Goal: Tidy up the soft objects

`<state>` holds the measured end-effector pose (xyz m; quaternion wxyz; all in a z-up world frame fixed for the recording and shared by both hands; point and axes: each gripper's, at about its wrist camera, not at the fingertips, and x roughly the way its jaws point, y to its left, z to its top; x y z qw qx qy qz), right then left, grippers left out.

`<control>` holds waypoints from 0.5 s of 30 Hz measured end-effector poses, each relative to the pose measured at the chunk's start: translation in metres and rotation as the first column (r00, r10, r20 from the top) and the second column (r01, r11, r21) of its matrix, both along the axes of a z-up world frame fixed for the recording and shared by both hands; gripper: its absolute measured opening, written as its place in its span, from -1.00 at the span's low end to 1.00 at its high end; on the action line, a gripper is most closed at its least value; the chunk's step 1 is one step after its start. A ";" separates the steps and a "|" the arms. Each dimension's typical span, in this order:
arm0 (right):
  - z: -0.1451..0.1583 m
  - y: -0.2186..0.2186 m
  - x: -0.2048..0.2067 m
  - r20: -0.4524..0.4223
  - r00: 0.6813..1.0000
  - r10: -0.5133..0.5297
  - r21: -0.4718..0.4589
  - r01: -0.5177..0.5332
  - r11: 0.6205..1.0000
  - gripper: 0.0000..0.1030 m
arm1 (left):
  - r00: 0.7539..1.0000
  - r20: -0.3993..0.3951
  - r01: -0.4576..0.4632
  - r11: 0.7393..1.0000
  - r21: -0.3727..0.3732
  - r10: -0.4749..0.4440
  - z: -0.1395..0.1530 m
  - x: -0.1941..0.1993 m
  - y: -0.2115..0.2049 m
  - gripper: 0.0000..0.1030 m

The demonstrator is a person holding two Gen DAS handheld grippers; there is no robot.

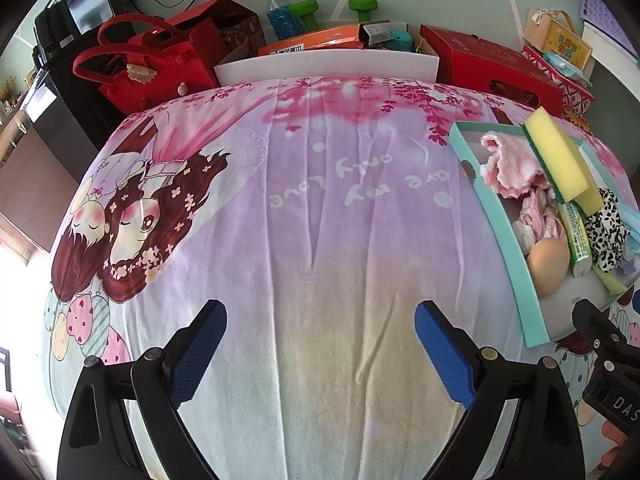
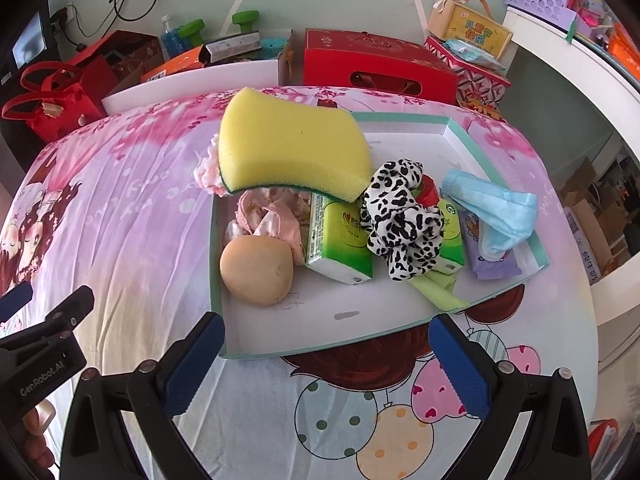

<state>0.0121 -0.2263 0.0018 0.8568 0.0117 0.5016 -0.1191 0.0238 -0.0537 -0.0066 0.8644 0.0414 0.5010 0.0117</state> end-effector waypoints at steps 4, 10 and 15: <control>-0.003 -0.004 0.002 -0.008 1.000 -0.010 -0.001 0.010 1.000 1.00 | 1.000 -0.008 -0.005 1.000 0.005 0.005 -0.005 0.003 0.001 0.85; -0.008 -0.010 0.004 -0.019 1.000 -0.021 0.000 0.021 1.000 1.00 | 1.000 -0.021 0.002 1.000 0.013 -0.002 -0.012 0.008 -0.001 0.85; -0.008 -0.012 0.005 -0.014 1.000 -0.021 -0.003 0.021 1.000 1.00 | 0.999 -0.037 0.005 1.000 0.018 -0.005 -0.018 0.013 -0.003 0.85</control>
